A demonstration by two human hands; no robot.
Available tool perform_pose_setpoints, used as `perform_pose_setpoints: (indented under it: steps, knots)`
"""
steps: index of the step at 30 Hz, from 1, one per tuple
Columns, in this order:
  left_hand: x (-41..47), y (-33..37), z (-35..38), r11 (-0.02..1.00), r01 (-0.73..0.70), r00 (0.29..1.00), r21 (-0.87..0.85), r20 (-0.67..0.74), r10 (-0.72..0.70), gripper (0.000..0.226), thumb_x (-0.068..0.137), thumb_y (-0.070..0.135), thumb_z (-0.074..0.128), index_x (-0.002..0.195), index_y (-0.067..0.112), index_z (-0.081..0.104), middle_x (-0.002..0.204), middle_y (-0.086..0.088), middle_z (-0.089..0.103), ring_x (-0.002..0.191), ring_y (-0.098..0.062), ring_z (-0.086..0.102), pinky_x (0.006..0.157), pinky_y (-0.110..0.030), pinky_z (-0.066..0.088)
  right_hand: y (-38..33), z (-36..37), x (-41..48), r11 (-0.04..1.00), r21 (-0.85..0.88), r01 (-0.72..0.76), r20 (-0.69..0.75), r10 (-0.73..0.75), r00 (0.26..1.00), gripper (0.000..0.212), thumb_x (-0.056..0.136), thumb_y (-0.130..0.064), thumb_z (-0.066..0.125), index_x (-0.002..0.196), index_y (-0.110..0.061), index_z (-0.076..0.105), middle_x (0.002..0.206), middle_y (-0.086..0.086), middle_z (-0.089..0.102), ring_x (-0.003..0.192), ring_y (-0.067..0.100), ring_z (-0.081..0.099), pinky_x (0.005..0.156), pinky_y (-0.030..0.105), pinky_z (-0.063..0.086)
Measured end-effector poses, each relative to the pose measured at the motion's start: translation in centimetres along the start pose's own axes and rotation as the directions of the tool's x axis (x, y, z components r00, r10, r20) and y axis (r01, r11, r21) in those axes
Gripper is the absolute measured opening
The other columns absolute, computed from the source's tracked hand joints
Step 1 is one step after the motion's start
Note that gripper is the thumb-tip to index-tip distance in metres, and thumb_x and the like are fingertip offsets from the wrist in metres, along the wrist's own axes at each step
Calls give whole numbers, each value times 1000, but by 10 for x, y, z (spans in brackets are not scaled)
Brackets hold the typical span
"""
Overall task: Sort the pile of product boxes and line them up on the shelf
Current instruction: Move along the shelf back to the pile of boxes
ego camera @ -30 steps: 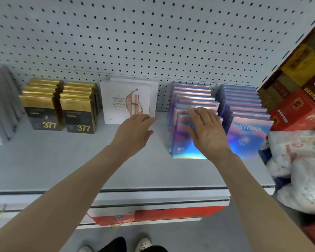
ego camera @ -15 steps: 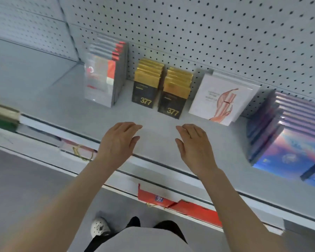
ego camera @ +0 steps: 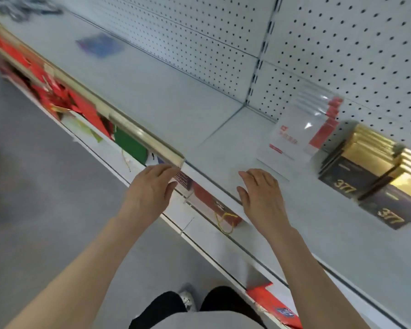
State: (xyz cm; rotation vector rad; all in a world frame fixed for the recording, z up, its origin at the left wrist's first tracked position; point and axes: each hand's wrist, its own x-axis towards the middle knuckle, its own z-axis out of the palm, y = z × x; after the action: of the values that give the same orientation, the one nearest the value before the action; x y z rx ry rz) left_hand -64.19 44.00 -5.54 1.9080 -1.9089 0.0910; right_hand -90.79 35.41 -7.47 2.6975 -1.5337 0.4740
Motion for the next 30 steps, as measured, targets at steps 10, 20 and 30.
perform_pose_setpoints:
  steps: [10, 20, 30]
  knots:
    - [70, -130, -9, 991, 133, 990, 19, -55, -132, 31, 84, 8, 68, 115, 10, 68, 109, -10, 68, 96, -35, 62, 80, -41, 52, -48, 46, 153, 996, 25, 84, -16, -84, 996, 36, 99, -26, 47, 129, -9, 57, 124, 10, 58, 118, 29, 50, 102, 40, 38]
    - [163, -274, -8, 959, 280, 960, 44, 18, -281, 36, 87, 18, 66, 123, 15, 63, 116, -5, 63, 100, -31, 61, 81, -38, 51, -103, 102, 333, 978, 18, 206, 95, -206, 974, 38, 96, -24, 54, 131, -8, 55, 126, 12, 58, 115, 31, 54, 96, 43, 44]
    - [261, -446, -9, 946, 320, 940, 46, 110, -323, 44, 90, 25, 63, 131, 11, 56, 123, -12, 59, 110, -37, 57, 90, -46, 50, -208, 157, 537, 964, -12, 265, 323, -247, 914, 49, 101, -30, 42, 147, -15, 35, 142, 8, 44, 124, 27, 44, 100, 37, 36]
